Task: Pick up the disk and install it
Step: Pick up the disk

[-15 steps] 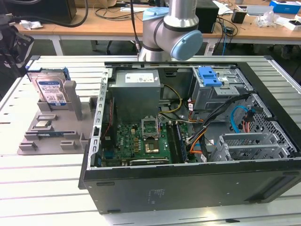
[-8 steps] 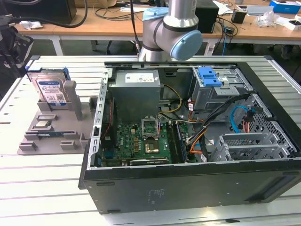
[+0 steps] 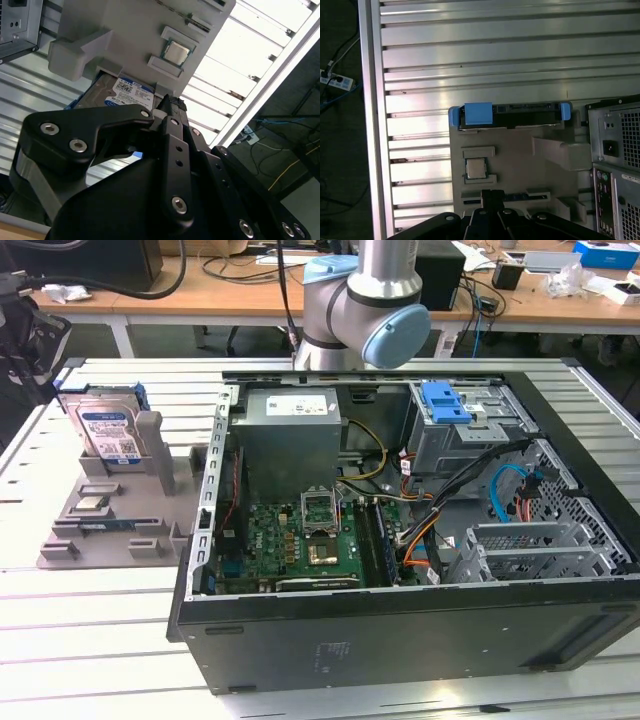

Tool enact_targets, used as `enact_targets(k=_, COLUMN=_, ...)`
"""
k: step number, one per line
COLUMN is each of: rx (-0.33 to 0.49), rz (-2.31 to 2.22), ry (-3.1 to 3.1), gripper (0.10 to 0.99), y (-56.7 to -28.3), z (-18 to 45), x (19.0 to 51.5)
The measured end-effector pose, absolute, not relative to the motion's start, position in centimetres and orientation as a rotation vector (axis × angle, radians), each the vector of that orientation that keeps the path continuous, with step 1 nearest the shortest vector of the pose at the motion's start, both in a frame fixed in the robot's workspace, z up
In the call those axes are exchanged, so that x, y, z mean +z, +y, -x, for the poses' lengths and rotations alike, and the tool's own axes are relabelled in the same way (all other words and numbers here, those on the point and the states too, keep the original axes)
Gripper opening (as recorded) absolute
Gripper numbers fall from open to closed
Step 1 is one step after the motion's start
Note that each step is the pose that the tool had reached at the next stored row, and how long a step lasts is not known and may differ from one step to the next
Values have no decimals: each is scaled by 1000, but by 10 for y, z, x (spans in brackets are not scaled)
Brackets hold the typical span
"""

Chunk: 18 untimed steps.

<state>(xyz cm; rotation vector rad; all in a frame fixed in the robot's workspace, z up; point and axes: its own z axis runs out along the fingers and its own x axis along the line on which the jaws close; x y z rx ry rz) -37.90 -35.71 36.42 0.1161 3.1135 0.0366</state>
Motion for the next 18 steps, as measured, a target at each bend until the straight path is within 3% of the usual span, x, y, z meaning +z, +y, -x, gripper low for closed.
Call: enact_targets(k=18, rx=43, rz=390, ry=3095, gripper=106, y=-357, z=379, x=364)
